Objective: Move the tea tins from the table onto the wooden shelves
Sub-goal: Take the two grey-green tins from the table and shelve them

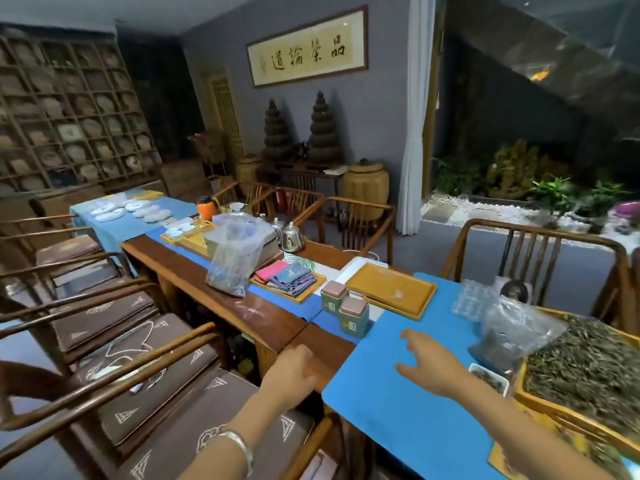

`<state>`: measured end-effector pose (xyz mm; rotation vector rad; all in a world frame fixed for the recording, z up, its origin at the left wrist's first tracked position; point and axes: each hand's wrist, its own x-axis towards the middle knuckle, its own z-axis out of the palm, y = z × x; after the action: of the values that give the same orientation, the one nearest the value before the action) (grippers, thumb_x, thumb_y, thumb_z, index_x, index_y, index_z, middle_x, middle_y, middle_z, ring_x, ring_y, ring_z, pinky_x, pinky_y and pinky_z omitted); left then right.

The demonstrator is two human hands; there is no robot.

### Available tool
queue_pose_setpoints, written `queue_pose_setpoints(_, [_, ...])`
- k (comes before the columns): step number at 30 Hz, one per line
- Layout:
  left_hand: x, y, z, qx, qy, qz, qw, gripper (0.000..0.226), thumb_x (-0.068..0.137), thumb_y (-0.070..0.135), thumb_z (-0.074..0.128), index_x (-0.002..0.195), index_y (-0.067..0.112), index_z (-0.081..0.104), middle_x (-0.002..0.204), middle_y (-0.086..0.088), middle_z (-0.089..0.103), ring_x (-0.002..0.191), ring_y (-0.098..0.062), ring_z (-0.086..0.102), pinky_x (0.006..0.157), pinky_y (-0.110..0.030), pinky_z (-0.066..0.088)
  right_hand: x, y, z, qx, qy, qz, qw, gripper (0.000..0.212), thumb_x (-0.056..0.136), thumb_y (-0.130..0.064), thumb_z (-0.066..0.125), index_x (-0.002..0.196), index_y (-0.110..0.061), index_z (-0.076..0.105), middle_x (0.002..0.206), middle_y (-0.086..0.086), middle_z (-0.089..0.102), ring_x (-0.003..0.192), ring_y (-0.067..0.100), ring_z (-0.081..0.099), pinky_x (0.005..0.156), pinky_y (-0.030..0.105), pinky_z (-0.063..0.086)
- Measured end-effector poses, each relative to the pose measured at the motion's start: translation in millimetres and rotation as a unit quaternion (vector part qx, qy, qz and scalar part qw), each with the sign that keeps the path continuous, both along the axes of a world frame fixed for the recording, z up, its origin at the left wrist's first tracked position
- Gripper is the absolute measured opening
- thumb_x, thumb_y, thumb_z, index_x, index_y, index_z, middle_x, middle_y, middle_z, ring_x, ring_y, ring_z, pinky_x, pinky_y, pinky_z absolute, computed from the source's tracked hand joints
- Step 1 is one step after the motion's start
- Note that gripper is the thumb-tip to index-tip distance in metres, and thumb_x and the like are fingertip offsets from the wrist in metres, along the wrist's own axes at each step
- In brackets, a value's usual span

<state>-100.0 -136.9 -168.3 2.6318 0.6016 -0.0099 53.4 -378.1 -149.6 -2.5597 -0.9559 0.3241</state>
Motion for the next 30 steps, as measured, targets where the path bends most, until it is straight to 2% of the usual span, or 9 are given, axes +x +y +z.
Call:
queue_pose_setpoints(6, [65.2,41.4,-29.4,-0.046,0.012,0.017,0.999,0.049,0.086,0.030,0.061,0.130,0.016,0.046,0.127,-0.003,0.055,0.116,-0.020,0.054,0.093,-0.034,0.047,55.8,34.7,-26.6,-0.022,0.027,-0.008,0.999,0.064,0.088,-0.044,0.060,0.140,-0.019,0.033,0.135,0.007,0.048,0.123,0.023,0.051,0.094,0.035,0.043])
queue_pose_setpoints(11, [129.8,90.8,-55.6,-0.076,0.020,0.016,0.997,0.051,0.088,0.033,0.062,0.133,0.014,0.045,0.126,-0.005,0.056,0.114,-0.020,0.056,0.084,-0.028,0.044,104.4,76.7,-53.9,-0.037,0.048,-0.026,0.998,0.067,0.086,-0.045,0.061,0.140,-0.019,0.033,0.133,0.008,0.050,0.122,0.023,0.051,0.094,0.033,0.042])
queue_pose_setpoints(16, [203.4,159.9,-94.2,-0.119,0.016,0.029,0.992,0.060,0.084,0.044,0.065,0.131,0.013,0.043,0.117,-0.005,0.060,0.103,-0.021,0.059,0.078,-0.030,0.045,165.9,129.0,-90.8,-0.038,0.080,-0.049,0.995,0.079,0.080,-0.053,0.065,0.142,-0.019,0.031,0.134,0.006,0.048,0.124,0.021,0.050,0.095,0.031,0.042])
queue_pose_setpoints(18, [233.8,189.2,-113.1,-0.144,0.022,0.048,0.988,0.070,0.081,0.048,0.068,0.134,0.012,0.040,0.123,-0.008,0.058,0.106,-0.022,0.060,0.081,-0.031,0.046,190.0,152.5,-111.7,-0.038,0.099,-0.054,0.993,0.083,0.077,-0.054,0.067,0.141,-0.018,0.030,0.133,0.006,0.048,0.124,0.020,0.049,0.097,0.033,0.043])
queue_pose_setpoints(21, [275.6,226.5,-143.9,-0.181,0.024,0.073,0.981,0.083,0.077,0.043,0.075,0.142,0.011,0.035,0.133,-0.013,0.055,0.115,-0.024,0.058,0.090,-0.034,0.047,216.2,182.7,-144.3,-0.030,0.127,-0.059,0.990,0.084,0.072,-0.055,0.070,0.138,-0.019,0.032,0.130,0.006,0.048,0.123,0.020,0.049,0.096,0.035,0.044])
queue_pose_setpoints(24, [314.6,252.0,-179.5,-0.198,0.015,0.070,0.978,0.087,0.075,0.037,0.080,0.143,0.013,0.032,0.141,-0.009,0.049,0.123,-0.021,0.053,0.089,-0.026,0.042,235.4,204.9,-179.5,0.007,0.161,-0.069,0.984,0.094,0.065,-0.052,0.076,0.140,-0.022,0.028,0.130,-0.001,0.045,0.125,0.017,0.044,0.097,0.027,0.040])
queue_pose_setpoints(27, [346.8,262.3,-200.5,-0.275,-0.015,0.051,0.960,0.110,0.066,0.035,0.088,0.151,0.019,0.020,0.142,0.004,0.040,0.128,-0.014,0.045,0.094,-0.023,0.036,245.0,218.6,-205.8,0.061,0.196,-0.091,0.974,0.109,0.062,-0.046,0.080,0.147,-0.019,0.018,0.133,-0.012,0.036,0.131,0.012,0.035,0.101,0.018,0.031])
queue_pose_setpoints(29, [367.2,265.4,-207.7,-0.328,-0.028,0.001,0.944,0.123,0.060,0.028,0.092,0.153,0.025,0.012,0.141,0.011,0.033,0.130,-0.006,0.036,0.100,-0.022,0.034,247.0,225.9,-215.6,0.106,0.213,-0.130,0.963,0.102,0.060,-0.043,0.079,0.145,-0.026,0.025,0.130,-0.016,0.039,0.129,0.007,0.037,0.096,0.010,0.028])
queue_pose_setpoints(30, [376.5,267.1,-210.3,-0.342,-0.027,-0.026,0.939,0.124,0.058,0.022,0.093,0.152,0.028,0.012,0.143,0.014,0.033,0.130,-0.003,0.036,0.101,-0.020,0.035,246.4,228.9,-218.3,0.131,0.220,-0.146,0.955,0.092,0.057,-0.044,0.078,0.137,-0.037,0.032,0.126,-0.020,0.044,0.123,0.001,0.042,0.091,0.006,0.030])
